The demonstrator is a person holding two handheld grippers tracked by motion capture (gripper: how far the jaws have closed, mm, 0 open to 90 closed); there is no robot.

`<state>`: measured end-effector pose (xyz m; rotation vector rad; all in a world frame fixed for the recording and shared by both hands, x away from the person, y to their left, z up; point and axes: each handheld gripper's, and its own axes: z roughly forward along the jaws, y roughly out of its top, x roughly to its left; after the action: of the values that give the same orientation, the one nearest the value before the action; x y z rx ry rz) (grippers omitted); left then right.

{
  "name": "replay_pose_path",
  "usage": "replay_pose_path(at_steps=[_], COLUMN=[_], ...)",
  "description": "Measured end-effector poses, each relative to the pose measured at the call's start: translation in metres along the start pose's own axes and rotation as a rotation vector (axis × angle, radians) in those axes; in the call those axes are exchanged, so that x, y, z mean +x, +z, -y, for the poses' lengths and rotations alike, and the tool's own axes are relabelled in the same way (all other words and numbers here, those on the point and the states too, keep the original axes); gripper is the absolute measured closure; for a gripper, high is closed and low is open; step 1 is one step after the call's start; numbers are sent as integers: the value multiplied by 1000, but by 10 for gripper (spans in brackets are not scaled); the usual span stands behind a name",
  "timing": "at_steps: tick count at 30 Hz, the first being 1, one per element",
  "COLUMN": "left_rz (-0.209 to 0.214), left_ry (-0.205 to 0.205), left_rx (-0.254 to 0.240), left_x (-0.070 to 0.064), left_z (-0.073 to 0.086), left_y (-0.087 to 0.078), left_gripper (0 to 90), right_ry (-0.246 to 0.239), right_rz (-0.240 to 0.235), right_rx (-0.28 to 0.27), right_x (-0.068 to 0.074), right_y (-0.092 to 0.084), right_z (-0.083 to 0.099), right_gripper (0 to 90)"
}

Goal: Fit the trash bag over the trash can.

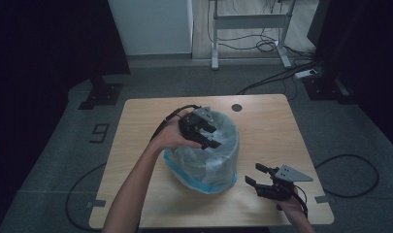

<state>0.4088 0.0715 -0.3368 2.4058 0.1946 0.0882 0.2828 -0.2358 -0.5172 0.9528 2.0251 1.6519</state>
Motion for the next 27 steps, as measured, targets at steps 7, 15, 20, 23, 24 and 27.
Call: replay_pose_path(at_steps=[7, 15, 20, 23, 24, 27], left_rz=[-66, -129, -176, -199, -207, -230], left_ry=[-63, -125, -143, -154, -159, -183], left_rx=[-135, -213, -266, -299, -307, -330], left_x=[-5, -13, -24, -32, -35, -43], left_z=[23, 57, 80, 94, 99, 116], left_y=[-25, -47, -59, -64, -65, -68], left_gripper=[352, 337, 331, 336, 335, 328], right_ry=[-6, -7, -11, -12, -12, -16], right_rz=[18, 24, 32, 36, 38, 41], right_rx=[1, 4, 5, 7, 9, 12], right_x=[1, 1, 1, 1, 1, 1], right_y=[1, 2, 2, 2, 2, 2], right_z=[1, 1, 2, 2, 2, 3], right_gripper=[296, 293, 292, 292, 292, 293])
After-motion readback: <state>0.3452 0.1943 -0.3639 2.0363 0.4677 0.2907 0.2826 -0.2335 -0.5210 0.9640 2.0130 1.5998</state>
